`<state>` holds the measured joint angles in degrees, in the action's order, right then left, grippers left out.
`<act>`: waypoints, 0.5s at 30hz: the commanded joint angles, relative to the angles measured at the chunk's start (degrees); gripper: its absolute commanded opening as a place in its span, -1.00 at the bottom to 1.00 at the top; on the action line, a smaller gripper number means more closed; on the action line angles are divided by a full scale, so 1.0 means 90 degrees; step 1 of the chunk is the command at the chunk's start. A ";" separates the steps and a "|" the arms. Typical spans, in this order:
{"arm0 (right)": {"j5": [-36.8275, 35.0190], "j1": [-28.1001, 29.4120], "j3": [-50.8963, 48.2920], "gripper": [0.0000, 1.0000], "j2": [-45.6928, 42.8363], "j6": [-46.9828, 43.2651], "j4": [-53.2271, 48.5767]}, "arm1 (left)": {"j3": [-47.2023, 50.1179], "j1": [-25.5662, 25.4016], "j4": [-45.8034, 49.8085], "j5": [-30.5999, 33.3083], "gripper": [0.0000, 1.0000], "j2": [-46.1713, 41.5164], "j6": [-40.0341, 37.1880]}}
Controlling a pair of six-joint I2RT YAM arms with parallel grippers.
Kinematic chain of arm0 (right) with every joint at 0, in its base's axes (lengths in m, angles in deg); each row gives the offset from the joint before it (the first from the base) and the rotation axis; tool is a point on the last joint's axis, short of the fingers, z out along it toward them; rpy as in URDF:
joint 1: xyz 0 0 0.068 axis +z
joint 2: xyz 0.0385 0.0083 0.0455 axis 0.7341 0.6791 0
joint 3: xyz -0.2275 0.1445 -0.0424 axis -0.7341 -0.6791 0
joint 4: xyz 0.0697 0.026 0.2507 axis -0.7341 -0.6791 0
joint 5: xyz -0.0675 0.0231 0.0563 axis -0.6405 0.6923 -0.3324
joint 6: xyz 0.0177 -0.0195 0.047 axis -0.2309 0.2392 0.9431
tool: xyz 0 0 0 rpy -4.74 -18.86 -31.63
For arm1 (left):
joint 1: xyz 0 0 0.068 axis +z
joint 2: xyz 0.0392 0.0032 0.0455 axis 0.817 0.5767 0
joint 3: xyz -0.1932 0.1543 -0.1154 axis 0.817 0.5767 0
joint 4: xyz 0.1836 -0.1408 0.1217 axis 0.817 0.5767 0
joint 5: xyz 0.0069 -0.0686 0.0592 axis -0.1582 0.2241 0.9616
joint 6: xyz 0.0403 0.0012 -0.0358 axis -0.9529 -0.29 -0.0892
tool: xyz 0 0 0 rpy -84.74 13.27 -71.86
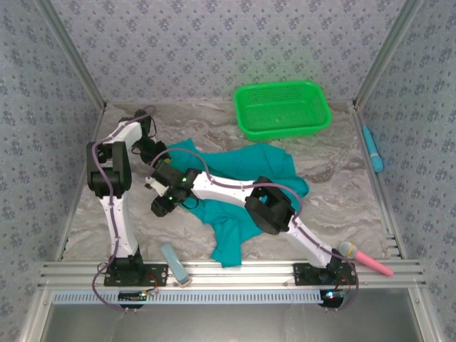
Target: Fold the inside-out t-shirt
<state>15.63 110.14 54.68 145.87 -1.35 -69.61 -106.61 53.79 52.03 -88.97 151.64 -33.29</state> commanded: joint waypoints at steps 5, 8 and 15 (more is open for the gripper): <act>-0.0995 -0.0837 -0.0944 -0.07 -0.1373 -0.0317 -0.0225 | 0.0164 0.0054 -0.1910 0.0102 -0.32 -0.0180 -0.0242; -0.1162 -0.0984 -0.1090 -0.05 -0.1286 -0.0743 -0.0162 | 0.0700 0.0043 -0.1963 0.0186 -0.27 -0.0616 -0.0094; -0.1176 -0.0697 -0.0846 -0.02 -0.0732 -0.1652 0.0134 | 0.1084 0.0022 -0.2182 0.0274 -0.22 -0.0592 -0.0115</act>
<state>6.19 100.85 46.20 136.42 -10.49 -68.91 -97.14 53.72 39.79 -89.64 145.67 -33.90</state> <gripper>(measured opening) 0.487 0.389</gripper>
